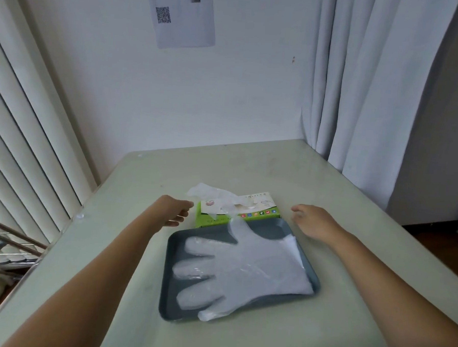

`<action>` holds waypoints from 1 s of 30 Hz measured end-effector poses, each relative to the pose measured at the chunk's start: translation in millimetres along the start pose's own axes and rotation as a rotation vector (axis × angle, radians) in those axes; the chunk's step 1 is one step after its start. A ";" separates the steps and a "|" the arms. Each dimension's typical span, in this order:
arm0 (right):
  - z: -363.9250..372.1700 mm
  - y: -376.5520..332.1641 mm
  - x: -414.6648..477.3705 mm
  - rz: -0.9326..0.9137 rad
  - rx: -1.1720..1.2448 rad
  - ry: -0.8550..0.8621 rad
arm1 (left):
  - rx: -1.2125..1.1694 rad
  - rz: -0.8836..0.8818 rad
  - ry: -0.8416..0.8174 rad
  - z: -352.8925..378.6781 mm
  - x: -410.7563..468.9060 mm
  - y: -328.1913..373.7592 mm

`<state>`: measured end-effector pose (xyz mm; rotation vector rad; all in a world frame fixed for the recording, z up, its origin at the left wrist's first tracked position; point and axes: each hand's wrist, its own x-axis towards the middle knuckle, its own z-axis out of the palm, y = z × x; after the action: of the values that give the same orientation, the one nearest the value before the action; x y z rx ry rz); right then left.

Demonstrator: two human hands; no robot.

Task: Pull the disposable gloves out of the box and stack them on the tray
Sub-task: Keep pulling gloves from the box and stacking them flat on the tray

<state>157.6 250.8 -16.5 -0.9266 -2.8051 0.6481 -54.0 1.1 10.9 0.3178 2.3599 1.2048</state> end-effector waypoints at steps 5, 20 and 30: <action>22.4 14.0 21.1 -0.089 -0.094 -0.042 | -0.178 -0.166 -0.031 14.3 38.4 2.7; 36.0 24.2 28.1 -0.096 -0.128 0.018 | -0.300 0.058 0.292 43.6 68.3 34.1; 8.0 9.9 12.2 -0.020 0.131 -0.196 | -0.390 0.515 -0.118 -0.2 -36.6 81.4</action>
<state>151.1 262.2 -28.2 -0.8522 -2.8910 0.9562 -23.1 34.0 87.9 0.8672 1.9385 1.7849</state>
